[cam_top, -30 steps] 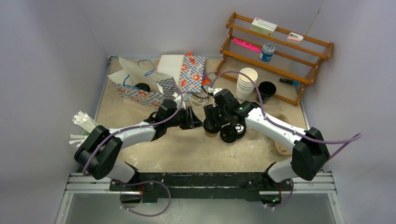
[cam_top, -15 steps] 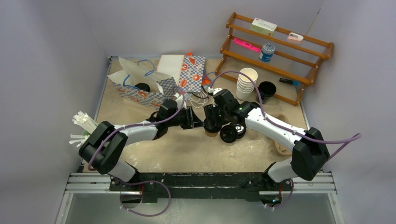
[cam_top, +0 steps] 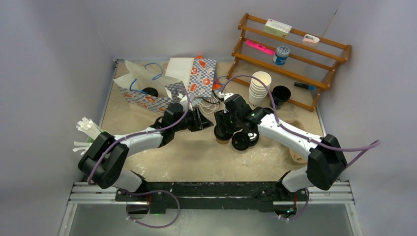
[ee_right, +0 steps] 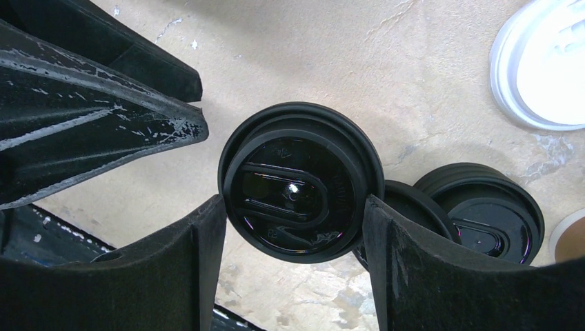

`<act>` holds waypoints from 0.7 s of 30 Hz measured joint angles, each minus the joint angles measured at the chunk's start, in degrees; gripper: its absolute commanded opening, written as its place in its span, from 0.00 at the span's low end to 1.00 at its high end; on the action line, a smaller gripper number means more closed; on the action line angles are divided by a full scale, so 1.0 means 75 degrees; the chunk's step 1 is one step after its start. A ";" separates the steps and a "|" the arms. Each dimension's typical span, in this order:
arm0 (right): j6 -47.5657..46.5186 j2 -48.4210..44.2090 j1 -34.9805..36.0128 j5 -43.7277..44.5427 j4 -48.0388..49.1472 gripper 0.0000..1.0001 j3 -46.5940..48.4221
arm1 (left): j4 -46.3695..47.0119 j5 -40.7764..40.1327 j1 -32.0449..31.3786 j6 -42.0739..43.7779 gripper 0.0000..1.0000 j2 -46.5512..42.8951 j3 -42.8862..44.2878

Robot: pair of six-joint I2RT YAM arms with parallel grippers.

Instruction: Pack the takeout coffee

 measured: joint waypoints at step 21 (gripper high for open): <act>0.0000 0.0029 0.0000 -0.0006 0.0017 0.49 0.0000 | 0.0822 0.0408 0.0003 -0.0291 0.43 0.0746 0.0006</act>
